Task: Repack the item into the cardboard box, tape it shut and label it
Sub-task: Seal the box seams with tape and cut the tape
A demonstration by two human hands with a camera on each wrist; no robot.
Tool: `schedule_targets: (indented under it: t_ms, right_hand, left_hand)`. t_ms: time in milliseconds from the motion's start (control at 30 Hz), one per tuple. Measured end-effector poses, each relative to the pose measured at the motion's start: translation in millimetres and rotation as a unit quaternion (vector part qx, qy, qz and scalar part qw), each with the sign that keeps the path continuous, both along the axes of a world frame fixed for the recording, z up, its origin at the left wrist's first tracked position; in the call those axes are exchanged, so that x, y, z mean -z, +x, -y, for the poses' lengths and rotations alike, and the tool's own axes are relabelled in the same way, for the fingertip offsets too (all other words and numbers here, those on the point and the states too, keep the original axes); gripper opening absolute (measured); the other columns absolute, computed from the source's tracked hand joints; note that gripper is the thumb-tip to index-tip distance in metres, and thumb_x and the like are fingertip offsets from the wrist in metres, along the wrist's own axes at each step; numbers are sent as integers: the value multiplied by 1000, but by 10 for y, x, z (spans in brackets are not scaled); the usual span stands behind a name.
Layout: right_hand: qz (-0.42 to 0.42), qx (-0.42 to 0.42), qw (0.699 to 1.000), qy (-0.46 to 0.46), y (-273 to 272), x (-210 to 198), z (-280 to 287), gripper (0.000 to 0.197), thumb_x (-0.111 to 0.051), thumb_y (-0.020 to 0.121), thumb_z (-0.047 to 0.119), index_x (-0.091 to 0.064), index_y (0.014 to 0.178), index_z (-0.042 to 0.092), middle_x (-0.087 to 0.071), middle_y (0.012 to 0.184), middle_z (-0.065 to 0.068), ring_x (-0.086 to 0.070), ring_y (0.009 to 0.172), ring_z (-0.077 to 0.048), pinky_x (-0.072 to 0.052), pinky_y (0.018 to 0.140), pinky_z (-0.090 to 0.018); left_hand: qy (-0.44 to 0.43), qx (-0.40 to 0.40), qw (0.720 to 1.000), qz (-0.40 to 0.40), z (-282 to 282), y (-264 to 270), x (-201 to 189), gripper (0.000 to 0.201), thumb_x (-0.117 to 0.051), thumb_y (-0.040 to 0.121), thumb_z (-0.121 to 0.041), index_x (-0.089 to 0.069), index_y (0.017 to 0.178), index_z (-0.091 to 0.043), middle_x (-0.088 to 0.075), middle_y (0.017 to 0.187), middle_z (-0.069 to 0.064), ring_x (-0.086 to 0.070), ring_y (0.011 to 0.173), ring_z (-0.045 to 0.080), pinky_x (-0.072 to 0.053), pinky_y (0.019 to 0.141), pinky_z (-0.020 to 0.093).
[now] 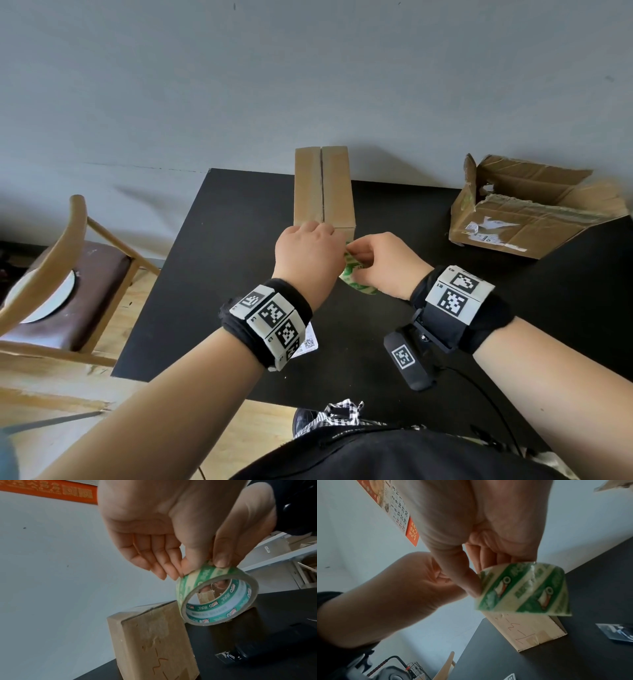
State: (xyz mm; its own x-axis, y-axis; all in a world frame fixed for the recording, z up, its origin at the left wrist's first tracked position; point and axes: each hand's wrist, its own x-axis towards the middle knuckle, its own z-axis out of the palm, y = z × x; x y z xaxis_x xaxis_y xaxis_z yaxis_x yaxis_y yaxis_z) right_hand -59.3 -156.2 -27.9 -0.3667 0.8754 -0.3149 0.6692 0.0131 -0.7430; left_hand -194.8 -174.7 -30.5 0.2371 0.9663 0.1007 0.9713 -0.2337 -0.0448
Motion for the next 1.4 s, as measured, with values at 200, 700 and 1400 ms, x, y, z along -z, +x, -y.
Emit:
schedule_targets:
  t_ms: [200, 700, 1400]
  right_hand:
    - [5, 7, 1000, 12, -2, 11, -5, 44, -67, 79, 5, -60, 122, 13, -66, 115, -1, -61, 107, -11, -43, 86, -18]
    - [33, -30, 995, 88, 43, -55, -29, 24, -59, 90, 19, -65, 113, 14, -70, 107, -2, -64, 97, -14, -49, 87, -27]
    - [75, -11, 990, 117, 83, 40, -161, 26, -58, 89, 36, -71, 101, 16, -68, 97, 2, -58, 87, -11, -41, 75, -23]
  left_hand:
    - [-23, 6, 999, 45, -9, -17, -50, 21, -42, 90, -23, -62, 96, -17, -50, 91, -6, -50, 99, 17, -26, 70, 25]
    - [-74, -23, 921, 381, -116, -291, 202, 9, -65, 85, -24, -63, 84, -15, -57, 84, -10, -56, 78, 7, -45, 69, 16]
    - [-220, -137, 791, 554, -121, -239, 89, 13, -62, 85, -7, -50, 85, -9, -68, 76, 6, -72, 77, 19, -59, 74, 33]
